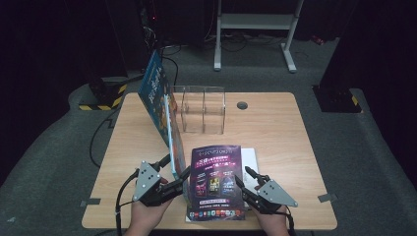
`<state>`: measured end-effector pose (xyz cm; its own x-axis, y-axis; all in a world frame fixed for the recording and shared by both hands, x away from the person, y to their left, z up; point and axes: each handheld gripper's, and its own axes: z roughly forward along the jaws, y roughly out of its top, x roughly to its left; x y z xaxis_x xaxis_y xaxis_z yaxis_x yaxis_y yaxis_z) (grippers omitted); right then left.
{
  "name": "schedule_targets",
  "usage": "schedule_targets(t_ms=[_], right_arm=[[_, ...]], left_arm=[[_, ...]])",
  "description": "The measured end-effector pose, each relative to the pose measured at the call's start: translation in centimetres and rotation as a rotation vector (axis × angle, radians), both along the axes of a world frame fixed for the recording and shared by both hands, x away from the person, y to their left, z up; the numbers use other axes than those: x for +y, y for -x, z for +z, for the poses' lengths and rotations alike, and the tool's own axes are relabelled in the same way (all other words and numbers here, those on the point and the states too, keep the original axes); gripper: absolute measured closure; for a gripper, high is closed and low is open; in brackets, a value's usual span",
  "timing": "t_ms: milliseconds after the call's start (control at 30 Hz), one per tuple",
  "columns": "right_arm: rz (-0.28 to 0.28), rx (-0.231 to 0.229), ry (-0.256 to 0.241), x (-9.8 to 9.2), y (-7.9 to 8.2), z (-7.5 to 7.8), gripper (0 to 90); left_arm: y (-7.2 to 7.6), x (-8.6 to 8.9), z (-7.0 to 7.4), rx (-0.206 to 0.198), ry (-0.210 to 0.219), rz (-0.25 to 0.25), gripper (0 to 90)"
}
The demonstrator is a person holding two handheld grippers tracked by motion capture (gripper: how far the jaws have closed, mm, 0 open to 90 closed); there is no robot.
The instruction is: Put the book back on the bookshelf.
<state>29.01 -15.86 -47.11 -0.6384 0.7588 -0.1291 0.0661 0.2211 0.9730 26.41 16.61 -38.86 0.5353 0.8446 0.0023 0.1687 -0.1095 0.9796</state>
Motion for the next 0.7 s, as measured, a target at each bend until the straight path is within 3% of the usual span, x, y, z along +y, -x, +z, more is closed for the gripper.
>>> schedule_targets(t_ms=[433,700], right_arm=[[-0.007,0.004,-0.022,-0.12,-0.91,0.13,52.7],[-0.006,0.004,-0.026,-0.12,-0.94,0.16,52.8]], left_arm=[[0.47,0.81,-0.06,-0.003,-0.010,0.031,41.5],[0.60,1.05,-0.05,-0.013,-0.037,0.048,48.4]])
